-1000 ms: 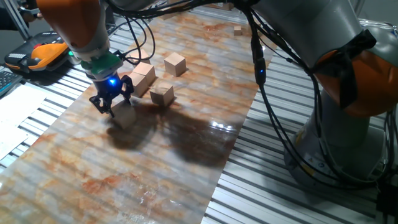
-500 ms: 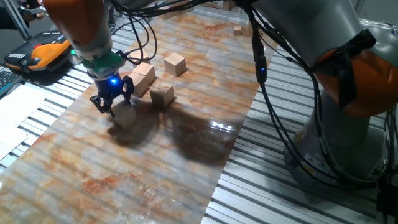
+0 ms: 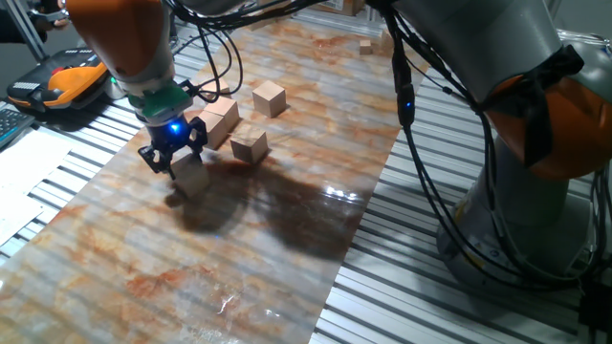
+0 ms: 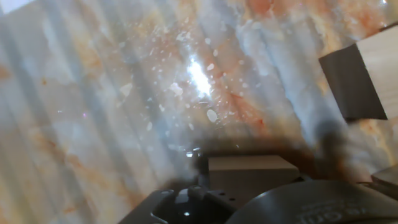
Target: Stack the blocks into a pyramid shape
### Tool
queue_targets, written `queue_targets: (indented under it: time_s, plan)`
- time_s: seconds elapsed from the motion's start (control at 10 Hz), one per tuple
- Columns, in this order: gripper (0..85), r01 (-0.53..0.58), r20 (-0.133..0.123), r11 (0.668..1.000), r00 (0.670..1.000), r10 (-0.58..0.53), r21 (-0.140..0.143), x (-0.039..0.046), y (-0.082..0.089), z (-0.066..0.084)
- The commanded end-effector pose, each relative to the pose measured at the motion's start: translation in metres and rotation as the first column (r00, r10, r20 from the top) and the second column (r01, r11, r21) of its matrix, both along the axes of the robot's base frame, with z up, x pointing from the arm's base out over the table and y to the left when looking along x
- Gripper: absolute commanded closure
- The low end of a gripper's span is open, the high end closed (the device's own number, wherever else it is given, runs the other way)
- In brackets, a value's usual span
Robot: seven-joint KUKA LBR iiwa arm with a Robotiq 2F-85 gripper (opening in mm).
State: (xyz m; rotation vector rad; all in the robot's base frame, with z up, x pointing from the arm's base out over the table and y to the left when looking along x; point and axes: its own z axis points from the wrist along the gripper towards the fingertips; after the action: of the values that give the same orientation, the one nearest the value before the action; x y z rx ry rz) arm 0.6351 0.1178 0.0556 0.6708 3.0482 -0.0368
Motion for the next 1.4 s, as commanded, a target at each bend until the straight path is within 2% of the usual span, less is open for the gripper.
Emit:
queue_targets:
  time_s: [0.0, 0.2, 0.4, 0.6, 0.8, 1.0, 1.1, 1.3]
  plan:
    - [85.0, 0.017, 0.004, 1.0, 1.0, -0.017, 0.001, 0.0001, 0.0, 0.0]
    - [85.0, 0.075, 0.007, 0.997, 0.997, -0.075, 0.015, 0.0004, -0.002, 0.004]
    - [85.0, 0.151, 0.015, 0.988, 0.988, -0.151, 0.01, 0.0007, -0.004, 0.008]
    - [85.0, 0.271, 0.035, 0.963, 0.962, -0.271, 0.002, 0.002, -0.008, 0.007]
    - [85.0, 0.381, 0.058, 0.924, 0.924, -0.379, -0.03, 0.0034, -0.012, 0.008]
    - [85.0, 0.459, 0.049, 0.888, 0.887, -0.459, 0.028, 0.0066, -0.027, 0.011]
    - [85.0, 0.48, 0.05, 0.877, 0.875, -0.481, 0.036, 0.0081, -0.035, 0.01]
    - [85.0, 0.512, 0.056, 0.859, 0.857, -0.513, 0.033, 0.0102, -0.049, 0.006]
